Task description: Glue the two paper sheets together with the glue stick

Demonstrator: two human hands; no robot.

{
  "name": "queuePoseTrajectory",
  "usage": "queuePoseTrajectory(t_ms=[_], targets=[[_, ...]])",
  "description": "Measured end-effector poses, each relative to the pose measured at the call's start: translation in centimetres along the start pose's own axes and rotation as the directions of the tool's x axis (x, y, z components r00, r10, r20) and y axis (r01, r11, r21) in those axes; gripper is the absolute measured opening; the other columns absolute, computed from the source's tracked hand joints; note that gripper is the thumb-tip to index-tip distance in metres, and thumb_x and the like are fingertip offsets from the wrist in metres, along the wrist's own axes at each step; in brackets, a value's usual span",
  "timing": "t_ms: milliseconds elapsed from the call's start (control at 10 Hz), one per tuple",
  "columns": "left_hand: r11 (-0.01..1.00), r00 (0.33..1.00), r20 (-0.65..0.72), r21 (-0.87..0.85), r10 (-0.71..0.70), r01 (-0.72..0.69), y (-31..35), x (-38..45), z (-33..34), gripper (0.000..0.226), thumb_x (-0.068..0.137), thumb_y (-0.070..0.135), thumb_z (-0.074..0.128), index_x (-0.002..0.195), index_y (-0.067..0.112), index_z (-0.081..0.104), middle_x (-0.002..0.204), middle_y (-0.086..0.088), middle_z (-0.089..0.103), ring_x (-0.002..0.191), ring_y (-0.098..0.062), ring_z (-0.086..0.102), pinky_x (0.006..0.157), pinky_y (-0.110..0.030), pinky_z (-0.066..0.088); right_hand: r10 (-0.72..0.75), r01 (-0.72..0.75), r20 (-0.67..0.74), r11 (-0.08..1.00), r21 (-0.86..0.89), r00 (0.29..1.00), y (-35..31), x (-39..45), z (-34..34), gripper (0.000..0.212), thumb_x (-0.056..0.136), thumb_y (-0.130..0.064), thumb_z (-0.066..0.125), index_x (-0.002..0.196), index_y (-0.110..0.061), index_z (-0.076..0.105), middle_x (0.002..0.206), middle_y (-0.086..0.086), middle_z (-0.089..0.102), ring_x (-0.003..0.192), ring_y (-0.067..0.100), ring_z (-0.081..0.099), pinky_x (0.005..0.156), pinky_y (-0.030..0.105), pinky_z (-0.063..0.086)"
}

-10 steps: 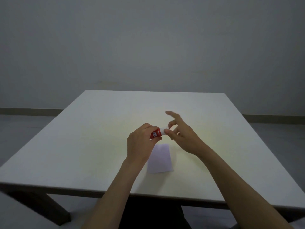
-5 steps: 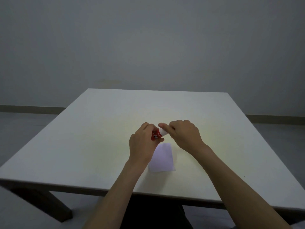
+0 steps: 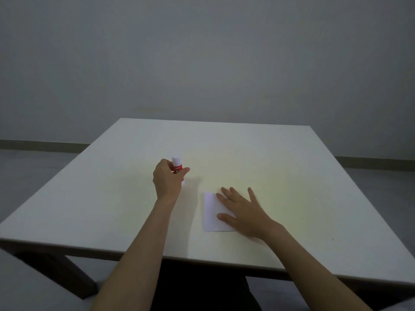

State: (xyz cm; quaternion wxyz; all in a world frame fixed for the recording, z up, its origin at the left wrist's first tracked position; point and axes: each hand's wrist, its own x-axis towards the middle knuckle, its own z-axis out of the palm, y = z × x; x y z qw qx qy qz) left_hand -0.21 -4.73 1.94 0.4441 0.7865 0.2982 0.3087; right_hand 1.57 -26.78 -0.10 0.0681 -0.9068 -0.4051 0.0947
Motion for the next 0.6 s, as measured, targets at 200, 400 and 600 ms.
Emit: queuePoseTrajectory(t_ms=[200,400,600], targets=[[1.0,1.0,0.006,0.001,0.03,-0.03,-0.86,-0.16,0.24,0.03,0.071,0.021,0.078,0.08,0.007,0.053,0.081,-0.006,0.061,0.075,-0.027,0.057,0.067,-0.035,0.041,0.025,-0.025,-0.048,1.0,0.0,0.999,0.08,-0.44,0.88,0.057,0.098,-0.046,0.021,0.149,-0.026,0.003,0.16,-0.006,-0.003,0.147,0.012,-0.006,0.116,0.049,-0.012],[0.999,0.999,0.022,-0.023,0.049,-0.048,-1.38,-0.71,0.37,0.032,0.071,0.02,0.079,0.081,0.01,0.05,0.084,-0.012,0.066,0.076,-0.031,0.062,0.066,-0.033,0.041,0.013,-0.011,-0.064,0.999,0.036,0.998,0.27,-0.48,0.85,0.056,0.099,-0.046,0.02,0.149,-0.03,0.0,0.16,-0.009,-0.004,0.146,0.01,-0.006,0.116,0.048,-0.012],[0.997,0.996,0.054,-0.031,0.074,-0.072,-1.36,-0.95,0.1,0.037,0.069,0.022,0.081,0.09,0.012,0.053,0.092,-0.003,0.063,0.083,-0.027,0.064,0.067,-0.028,0.043,0.03,-0.017,-0.108,0.993,0.121,0.994,0.06,-0.54,0.25,0.056,0.098,-0.048,0.021,0.149,-0.032,0.003,0.16,-0.01,-0.005,0.146,0.011,-0.009,0.117,0.047,-0.01]])
